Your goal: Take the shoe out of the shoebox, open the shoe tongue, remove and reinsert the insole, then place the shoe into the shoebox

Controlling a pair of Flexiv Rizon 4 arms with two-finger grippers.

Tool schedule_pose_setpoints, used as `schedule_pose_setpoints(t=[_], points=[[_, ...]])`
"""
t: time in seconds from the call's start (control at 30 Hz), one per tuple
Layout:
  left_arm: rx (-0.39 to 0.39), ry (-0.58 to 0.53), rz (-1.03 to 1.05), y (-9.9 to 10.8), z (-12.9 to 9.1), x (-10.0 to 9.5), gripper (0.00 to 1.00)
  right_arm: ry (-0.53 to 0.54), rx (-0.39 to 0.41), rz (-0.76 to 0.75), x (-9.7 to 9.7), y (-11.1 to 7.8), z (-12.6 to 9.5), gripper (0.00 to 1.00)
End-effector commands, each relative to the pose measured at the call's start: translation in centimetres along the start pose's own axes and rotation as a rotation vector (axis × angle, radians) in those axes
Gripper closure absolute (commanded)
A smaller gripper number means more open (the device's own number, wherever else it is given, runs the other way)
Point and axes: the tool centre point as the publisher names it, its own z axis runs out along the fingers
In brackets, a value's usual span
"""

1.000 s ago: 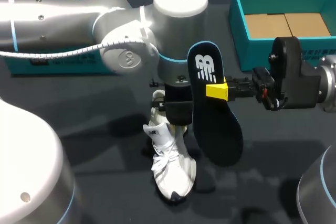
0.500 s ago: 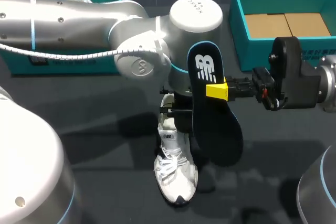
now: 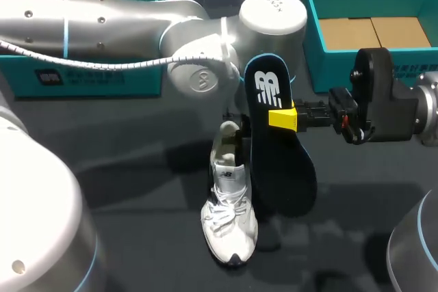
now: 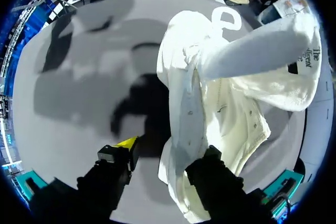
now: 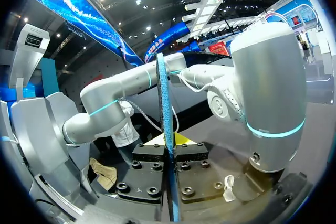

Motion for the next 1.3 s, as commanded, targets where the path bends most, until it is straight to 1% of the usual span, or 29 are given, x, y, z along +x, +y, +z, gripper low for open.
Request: schedule_pose_setpoints(t=[0.03,0.17,0.23,0.27,0.73,0.77,0.8,0.83,0.87,0.9,0.93,0.97,1.0,1.1,1.2,1.23,1.3], points=[[0.023,-0.076,-0.004,0.5,-2.9,1.2,0.00,-0.003,-0.001,0.001,0.1,-0.1,0.2,1.00],[0.059,-0.218,-0.008,0.2,-6.7,2.1,0.00,-0.003,-0.001,0.001,0.1,-0.1,0.2,1.00],[0.081,-0.335,-0.001,0.0,-8.7,2.6,0.00,-0.003,-0.001,0.001,0.1,-0.1,0.2,1.00],[0.080,-0.414,0.001,-0.2,-9.7,2.7,0.00,-0.003,-0.001,0.001,0.1,-0.1,0.2,1.00],[0.080,-0.414,0.001,-0.2,-9.7,2.7,0.00,-0.003,-0.001,0.001,0.1,-0.1,0.2,1.00],[0.041,-0.461,-0.002,-0.1,-9.6,2.5,0.00,-0.003,-0.001,0.001,0.1,-0.1,0.2,1.00],[0.030,-0.495,0.001,0.0,-9.7,2.3,0.00,-0.003,-0.001,0.001,0.1,-0.1,0.2,1.00],[0.064,-0.518,-0.011,0.2,-10.0,1.9,0.00,-0.003,-0.001,0.001,0.1,-0.1,0.2,1.00],[0.079,-0.561,-0.006,0.5,-10.3,1.5,0.00,-0.003,-0.001,0.001,0.1,-0.1,0.2,1.00],[0.075,-0.577,-0.018,0.6,-10.6,1.2,0.00,-0.003,-0.001,0.001,0.1,-0.1,0.2,1.00],[0.061,-0.615,-0.027,0.7,-11.0,0.9,0.00,-0.003,-0.001,0.001,0.1,-0.1,0.2,1.00],[0.060,-0.665,-0.014,0.6,-11.5,0.7,0.00,-0.003,-0.001,0.001,0.1,-0.1,0.2,1.00],[0.060,-0.678,-0.029,0.6,-12.1,0.4,0.00,-0.003,-0.001,0.001,0.1,-0.1,0.2,1.00],[0.036,-0.790,-0.010,0.2,-14.2,-0.1,0.00,-0.003,-0.001,0.001,0.1,-0.1,0.2,1.00],[0.052,-0.939,0.033,-0.1,-16.7,0.0,0.00,-0.003,-0.001,0.001,0.1,-0.1,0.2,1.00],[0.079,-0.983,0.057,0.0,-17.5,0.3,0.00,-0.003,-0.001,0.001,0.1,-0.1,0.2,1.00],[0.079,-0.983,0.057,0.0,-17.5,0.3,0.00,-0.003,-0.001,0.001,0.1,-0.1,0.2,1.00]])
